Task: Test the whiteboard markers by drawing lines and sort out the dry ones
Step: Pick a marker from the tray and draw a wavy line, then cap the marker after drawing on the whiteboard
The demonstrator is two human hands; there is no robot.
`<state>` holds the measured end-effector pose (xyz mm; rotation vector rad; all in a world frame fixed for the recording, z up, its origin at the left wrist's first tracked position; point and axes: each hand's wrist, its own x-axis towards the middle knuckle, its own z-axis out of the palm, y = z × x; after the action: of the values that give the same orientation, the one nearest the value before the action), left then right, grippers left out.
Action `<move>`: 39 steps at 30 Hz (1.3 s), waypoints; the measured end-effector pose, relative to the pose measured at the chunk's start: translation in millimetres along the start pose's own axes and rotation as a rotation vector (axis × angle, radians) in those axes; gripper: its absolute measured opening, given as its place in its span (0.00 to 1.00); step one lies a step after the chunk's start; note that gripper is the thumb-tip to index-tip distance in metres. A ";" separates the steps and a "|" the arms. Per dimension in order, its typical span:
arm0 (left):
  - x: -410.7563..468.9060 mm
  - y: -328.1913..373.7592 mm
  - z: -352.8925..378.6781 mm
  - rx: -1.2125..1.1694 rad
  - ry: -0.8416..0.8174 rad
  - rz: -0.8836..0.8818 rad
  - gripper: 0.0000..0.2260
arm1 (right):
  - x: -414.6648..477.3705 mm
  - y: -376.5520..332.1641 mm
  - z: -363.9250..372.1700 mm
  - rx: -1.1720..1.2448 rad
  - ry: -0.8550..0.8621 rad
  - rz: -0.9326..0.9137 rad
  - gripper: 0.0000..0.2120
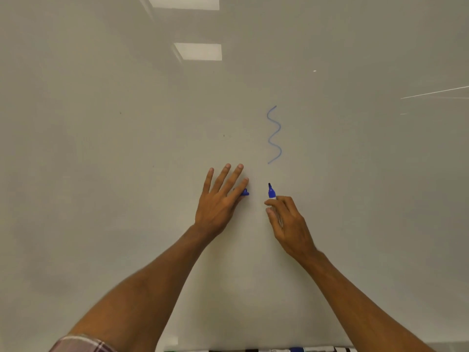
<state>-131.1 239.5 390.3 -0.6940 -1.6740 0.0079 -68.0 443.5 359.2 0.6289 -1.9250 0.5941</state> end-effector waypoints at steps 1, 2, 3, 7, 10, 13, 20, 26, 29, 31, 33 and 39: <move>-4.6 6.2 0.9 -0.009 -0.008 0.000 0.21 | -5.2 2.4 -2.1 0.002 -0.021 0.017 0.12; -9.2 12.0 2.0 -0.016 -0.017 0.005 0.21 | -11.0 5.0 -4.0 0.007 -0.038 0.035 0.11; -13.3 17.4 2.7 -0.024 -0.026 0.012 0.21 | -16.8 7.8 -5.9 0.019 -0.053 0.060 0.11; -23.3 35.1 5.7 -0.047 -0.044 0.020 0.22 | -32.4 18.4 -12.4 -0.021 -0.141 0.087 0.16; -27.8 45.6 9.1 -0.048 -0.055 0.021 0.24 | -36.4 24.6 -14.7 -0.055 -0.188 0.028 0.15; -30.8 54.5 11.1 -0.056 -0.068 0.032 0.25 | -41.7 30.8 -18.6 -0.077 -0.203 0.013 0.15; -42.6 73.3 13.9 -0.091 -0.136 0.101 0.23 | -60.8 37.9 -28.1 -0.100 -0.212 -0.008 0.14; -48.6 101.3 20.5 -0.162 -0.170 0.124 0.24 | -72.1 40.6 -32.1 -0.144 -0.223 0.028 0.14; -54.5 113.3 24.4 -0.238 -0.161 0.141 0.16 | -85.5 46.0 -36.2 -0.136 -0.244 0.069 0.13; -59.0 122.0 27.8 -0.290 -0.165 0.161 0.11 | -98.3 48.9 -40.0 -0.130 -0.262 0.111 0.13; -62.8 132.4 33.3 -0.345 -0.164 0.164 0.09 | -111.4 50.3 -45.5 -0.143 -0.267 0.156 0.12; -69.3 177.4 51.6 -0.481 -0.218 0.155 0.09 | -139.6 50.1 -68.7 -0.212 -0.276 0.312 0.11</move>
<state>-96.5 372.9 249.1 -1.2202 -1.8448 -0.2227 -2.7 548.9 252.6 0.2869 -2.3333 0.5034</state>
